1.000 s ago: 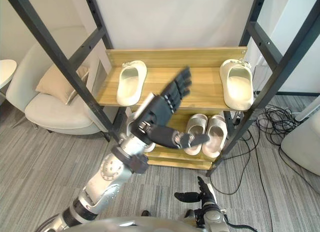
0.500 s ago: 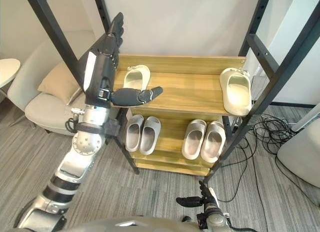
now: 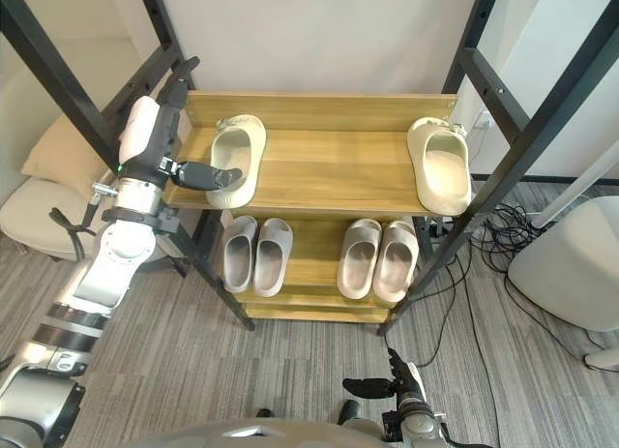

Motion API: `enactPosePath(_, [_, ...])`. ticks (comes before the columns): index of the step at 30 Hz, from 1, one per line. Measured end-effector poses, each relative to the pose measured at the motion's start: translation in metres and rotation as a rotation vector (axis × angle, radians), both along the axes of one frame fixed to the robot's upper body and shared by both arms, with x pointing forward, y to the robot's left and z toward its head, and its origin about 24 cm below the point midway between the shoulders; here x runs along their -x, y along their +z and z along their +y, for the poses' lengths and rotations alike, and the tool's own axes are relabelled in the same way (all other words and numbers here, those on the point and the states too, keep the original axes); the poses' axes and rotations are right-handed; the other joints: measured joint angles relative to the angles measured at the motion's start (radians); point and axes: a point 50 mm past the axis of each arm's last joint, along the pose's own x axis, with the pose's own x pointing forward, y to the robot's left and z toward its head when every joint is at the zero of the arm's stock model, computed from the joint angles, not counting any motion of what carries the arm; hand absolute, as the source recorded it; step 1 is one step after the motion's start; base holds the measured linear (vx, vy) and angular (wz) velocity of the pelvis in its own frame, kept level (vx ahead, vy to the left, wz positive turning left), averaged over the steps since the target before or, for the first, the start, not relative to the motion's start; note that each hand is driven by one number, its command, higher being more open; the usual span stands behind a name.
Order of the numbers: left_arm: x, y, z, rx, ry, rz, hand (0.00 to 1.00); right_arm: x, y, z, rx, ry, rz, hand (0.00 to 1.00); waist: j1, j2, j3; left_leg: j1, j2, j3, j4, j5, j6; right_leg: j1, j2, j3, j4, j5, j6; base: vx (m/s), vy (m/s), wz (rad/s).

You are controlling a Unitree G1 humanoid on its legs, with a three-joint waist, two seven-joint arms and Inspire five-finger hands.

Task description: Organize the slippers on the shoe rack

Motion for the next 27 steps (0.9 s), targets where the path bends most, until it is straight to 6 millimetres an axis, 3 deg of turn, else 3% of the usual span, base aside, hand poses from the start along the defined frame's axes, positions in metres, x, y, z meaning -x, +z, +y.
enactPosePath(16, [-0.014,0.027,0.013,-0.076,0.124,-0.100,1.00,-0.013,0.007,0.007,0.003,0.037,-0.060,1.00,-0.004,0.007,0.046,-0.026,-0.001,0.042,-0.007,-0.004,0.004,-0.051,0.002,0.042,0.000,0.011,0.001,0.01,0.016,-0.08])
enactPosePath(17, [-0.015,0.029,0.015,-0.074,0.136,-0.099,0.00,-0.013,0.007,0.009,0.000,0.038,-0.065,1.00,-0.005,0.008,0.047,-0.028,0.000,0.048,-0.006,-0.006,0.005,-0.055,0.001,0.049,0.000,0.011,0.001,-0.02,0.020,-0.16])
enactPosePath(27, [-0.029,0.055,0.020,-0.055,0.209,-0.154,0.00,-0.018,0.009,0.016,-0.011,0.033,-0.089,1.00,-0.017,0.005,0.054,-0.059,-0.002,0.063,0.013,-0.014,0.010,-0.088,0.001,0.074,0.004,0.019,-0.001,0.00,0.005,-0.07])
